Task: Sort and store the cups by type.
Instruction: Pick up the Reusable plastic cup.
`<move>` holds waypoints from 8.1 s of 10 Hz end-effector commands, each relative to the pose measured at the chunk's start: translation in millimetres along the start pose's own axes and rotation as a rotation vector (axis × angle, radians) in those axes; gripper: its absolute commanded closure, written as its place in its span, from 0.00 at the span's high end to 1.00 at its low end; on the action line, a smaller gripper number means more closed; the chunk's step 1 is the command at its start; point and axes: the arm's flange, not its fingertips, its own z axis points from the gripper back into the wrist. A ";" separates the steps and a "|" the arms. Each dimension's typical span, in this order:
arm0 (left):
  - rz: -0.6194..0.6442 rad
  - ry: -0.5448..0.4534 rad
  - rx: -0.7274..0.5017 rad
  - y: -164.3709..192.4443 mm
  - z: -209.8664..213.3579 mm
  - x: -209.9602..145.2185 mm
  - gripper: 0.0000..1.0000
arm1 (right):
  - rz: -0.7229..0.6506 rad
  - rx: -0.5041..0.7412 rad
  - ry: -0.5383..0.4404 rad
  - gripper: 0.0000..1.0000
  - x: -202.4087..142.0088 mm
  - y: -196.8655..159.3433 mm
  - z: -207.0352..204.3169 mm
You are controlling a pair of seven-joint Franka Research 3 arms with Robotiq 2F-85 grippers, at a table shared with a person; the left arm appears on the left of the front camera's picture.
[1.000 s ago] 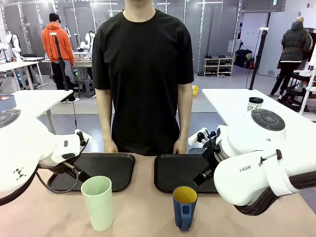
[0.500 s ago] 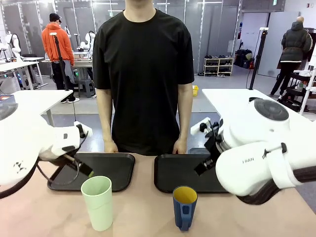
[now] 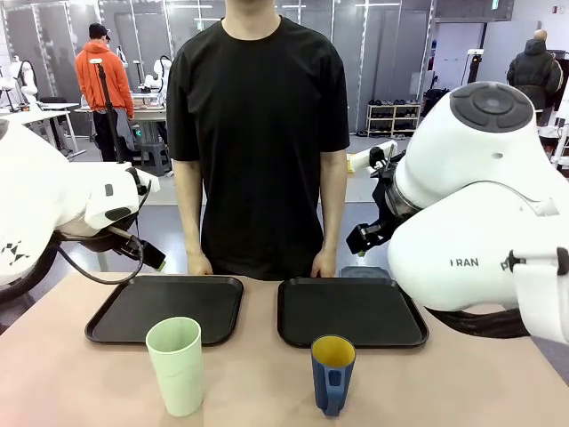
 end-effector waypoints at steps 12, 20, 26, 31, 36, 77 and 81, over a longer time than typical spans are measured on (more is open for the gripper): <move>0.142 0.015 -0.010 74.1 -37.2 -9.6 1.00 | -0.217 -0.051 0.075 1.00 5.7 -74.6 -54.0; 0.220 0.134 0.004 184.2 -108.0 -43.7 1.00 | -0.158 0.003 0.350 1.00 0.8 -166.3 -145.0; 0.245 0.134 -0.006 175.4 -106.5 -46.3 1.00 | -0.159 -0.021 0.343 1.00 -3.5 -163.3 -147.6; 0.245 0.134 -0.006 175.4 -106.5 -46.3 1.00 | -0.159 -0.021 0.343 1.00 -3.5 -163.3 -147.6; 0.245 0.134 -0.006 175.4 -106.5 -46.3 1.00 | -0.159 -0.021 0.343 1.00 -3.5 -163.3 -147.6; -0.911 -0.134 -0.832 85.9 -116.6 -147.0 1.00 | -0.159 -0.021 0.343 1.00 -3.5 -163.3 -147.6; -0.743 -0.470 -0.928 101.6 -133.3 -165.0 1.00 | -0.159 -0.021 0.343 1.00 -3.5 -163.3 -147.6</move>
